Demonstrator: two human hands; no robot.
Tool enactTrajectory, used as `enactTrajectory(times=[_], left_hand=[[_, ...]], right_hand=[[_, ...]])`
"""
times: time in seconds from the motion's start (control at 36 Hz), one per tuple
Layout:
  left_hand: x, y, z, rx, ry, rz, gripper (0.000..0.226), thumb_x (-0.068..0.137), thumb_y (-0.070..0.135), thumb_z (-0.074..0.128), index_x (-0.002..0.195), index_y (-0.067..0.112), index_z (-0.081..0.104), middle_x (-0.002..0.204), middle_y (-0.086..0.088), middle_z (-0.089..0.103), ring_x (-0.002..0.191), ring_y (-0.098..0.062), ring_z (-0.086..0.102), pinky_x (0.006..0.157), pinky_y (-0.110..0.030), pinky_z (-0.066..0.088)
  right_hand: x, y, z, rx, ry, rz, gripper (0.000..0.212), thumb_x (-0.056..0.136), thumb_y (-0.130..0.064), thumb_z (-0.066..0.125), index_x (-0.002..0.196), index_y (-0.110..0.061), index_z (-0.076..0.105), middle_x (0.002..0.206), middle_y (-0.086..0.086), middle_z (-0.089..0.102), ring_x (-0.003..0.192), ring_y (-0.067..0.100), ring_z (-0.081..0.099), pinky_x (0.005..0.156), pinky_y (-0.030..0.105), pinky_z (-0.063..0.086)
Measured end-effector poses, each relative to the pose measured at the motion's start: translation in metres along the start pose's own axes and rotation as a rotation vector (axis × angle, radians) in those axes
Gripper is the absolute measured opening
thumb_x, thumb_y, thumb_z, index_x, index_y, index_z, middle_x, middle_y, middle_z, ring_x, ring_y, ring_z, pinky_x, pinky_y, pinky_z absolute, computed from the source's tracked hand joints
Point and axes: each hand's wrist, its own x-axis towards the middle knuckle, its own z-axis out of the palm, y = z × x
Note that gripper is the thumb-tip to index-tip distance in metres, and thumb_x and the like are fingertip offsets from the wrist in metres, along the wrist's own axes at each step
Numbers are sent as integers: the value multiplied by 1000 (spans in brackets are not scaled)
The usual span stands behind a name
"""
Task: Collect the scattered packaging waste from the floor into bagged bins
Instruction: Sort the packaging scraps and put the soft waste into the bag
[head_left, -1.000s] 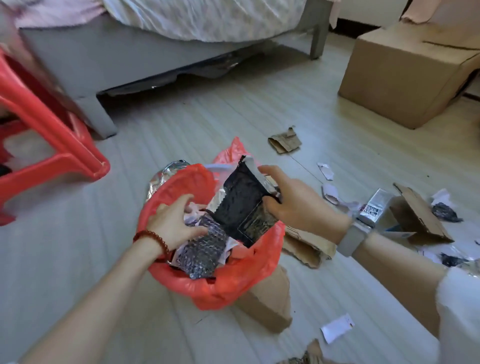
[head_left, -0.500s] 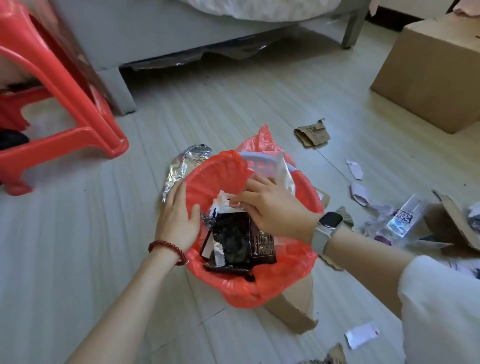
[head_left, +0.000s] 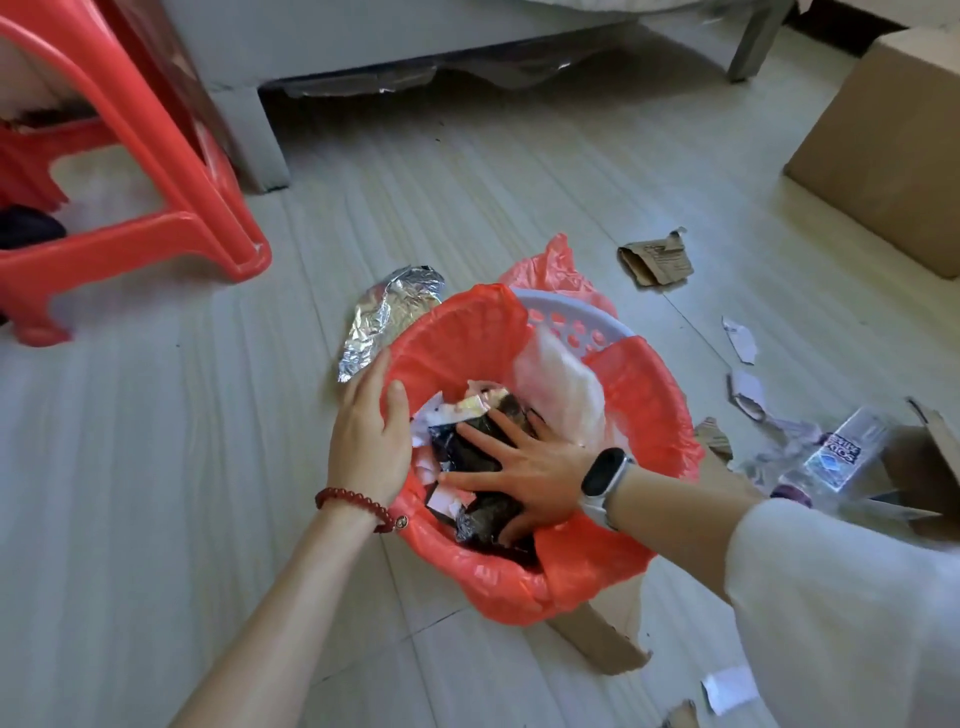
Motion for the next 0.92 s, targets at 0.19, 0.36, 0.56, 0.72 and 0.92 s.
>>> enactTrajectory(times=[0.19, 0.36, 0.56, 0.72, 0.92], left_hand=[[-3, 3, -2, 63, -12, -7, 42, 97, 22, 37, 139, 17, 37, 143, -2, 38, 132, -14, 35, 99, -15, 22], [-3, 9, -6, 125, 33, 12, 41, 92, 25, 44, 131, 12, 48, 137, -5, 43, 128, -22, 41, 106, -35, 32], [-6, 55, 8, 97, 131, 221, 35, 83, 15, 48, 116, 7, 59, 120, -9, 55, 116, -24, 51, 101, -20, 28], [-39, 112, 67, 62, -67, 454, 37, 82, 20, 41, 110, 9, 62, 114, -8, 59, 107, -26, 55, 95, -36, 41], [-112, 132, 144, 121, -280, 738, 32, 78, 14, 46, 104, 11, 64, 105, -4, 63, 99, -19, 57, 86, -34, 43]], right_hand=[[11, 0, 0, 110, -67, 48, 91, 74, -62, 60, 138, -55, -4, 155, 0, -19, 140, 41, -16, 112, 62, 8], [-30, -6, -36, 399, 23, 38, 88, 80, -46, 65, 142, -49, 3, 157, 2, -9, 143, 28, -14, 116, 52, 1], [-101, 19, -62, 717, 651, 23, 36, 90, -23, 55, 125, -15, 56, 123, -5, 59, 114, 6, 53, 98, 18, 40], [-168, 49, -10, 837, 967, 322, 20, 84, -10, 47, 94, -14, 64, 82, -12, 62, 76, 10, 61, 68, 14, 46], [-211, 50, 136, 723, 434, 709, 22, 90, -14, 49, 110, -15, 60, 104, 6, 63, 95, 26, 59, 79, 34, 46]])
